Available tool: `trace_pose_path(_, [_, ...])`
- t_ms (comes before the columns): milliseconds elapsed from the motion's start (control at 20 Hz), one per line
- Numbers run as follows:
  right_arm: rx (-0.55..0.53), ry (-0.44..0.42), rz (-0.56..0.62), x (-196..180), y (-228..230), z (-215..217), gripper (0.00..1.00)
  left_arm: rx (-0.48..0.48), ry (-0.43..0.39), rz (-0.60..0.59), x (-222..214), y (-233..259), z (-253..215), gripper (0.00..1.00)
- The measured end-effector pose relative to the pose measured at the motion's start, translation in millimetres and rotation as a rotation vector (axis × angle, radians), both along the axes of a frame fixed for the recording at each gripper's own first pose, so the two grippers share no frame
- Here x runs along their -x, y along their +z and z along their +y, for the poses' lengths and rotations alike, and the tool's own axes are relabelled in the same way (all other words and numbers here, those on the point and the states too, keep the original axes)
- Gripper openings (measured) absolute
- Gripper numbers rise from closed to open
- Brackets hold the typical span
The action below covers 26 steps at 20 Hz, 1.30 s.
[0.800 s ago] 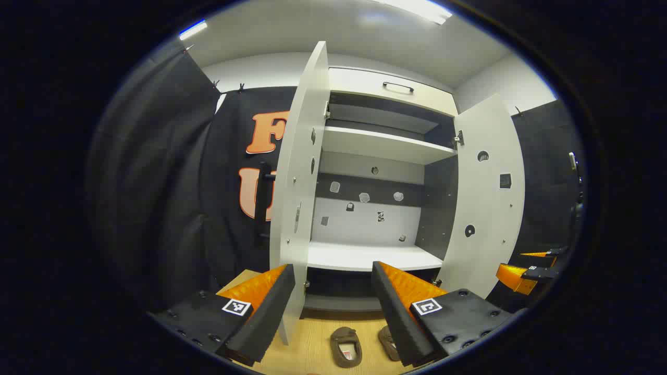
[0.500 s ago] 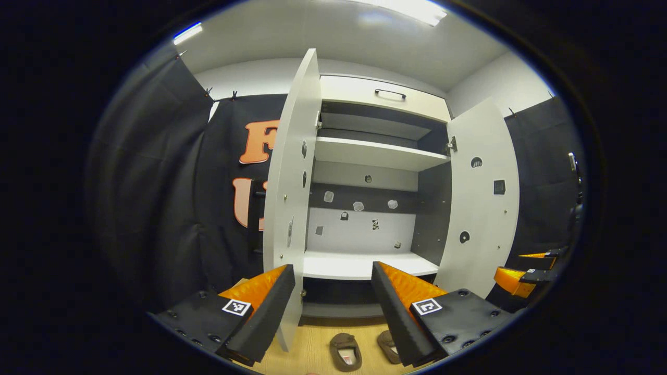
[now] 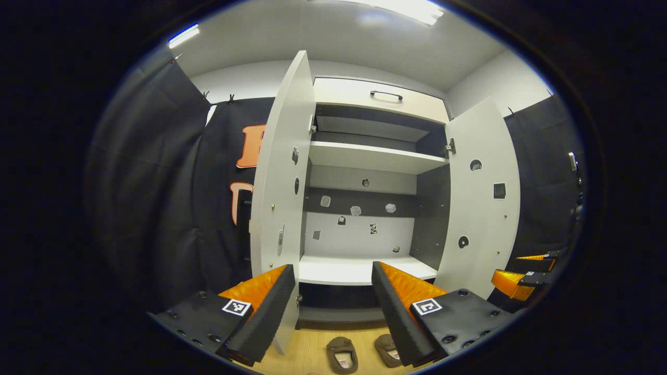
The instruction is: Grab one shoe with the right hand and put it into the shoe cabinet, grab the other shoe with the left hand and put it into the shoe cabinet; then close the right door with the right hand and the left door with the left hand.
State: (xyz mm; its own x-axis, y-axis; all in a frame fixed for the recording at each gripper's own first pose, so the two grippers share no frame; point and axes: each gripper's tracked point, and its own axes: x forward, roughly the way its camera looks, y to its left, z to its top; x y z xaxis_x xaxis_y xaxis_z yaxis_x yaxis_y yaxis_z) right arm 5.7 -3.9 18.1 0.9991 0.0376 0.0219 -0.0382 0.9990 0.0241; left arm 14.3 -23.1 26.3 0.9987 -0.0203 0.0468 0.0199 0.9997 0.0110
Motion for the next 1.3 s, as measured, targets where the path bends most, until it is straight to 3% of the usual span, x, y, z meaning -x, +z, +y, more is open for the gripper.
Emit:
trace_pose_path(350, [-0.007,-0.011,0.016,-1.7,-7.8,-0.5,0.94,-0.009,0.021,0.014,-0.8,-10.2,6.8,0.94])
trace_pose_path(550, [-0.017,0.016,0.086,-8.4,-41.2,11.2,0.94,0.003,0.029,0.028,1.5,-17.6,10.1,0.96])
trace_pose_path(1300, [0.054,0.053,0.541,-82.9,-308.0,51.1,0.94,-0.021,0.116,0.056,18.1,-25.7,47.1,0.96])
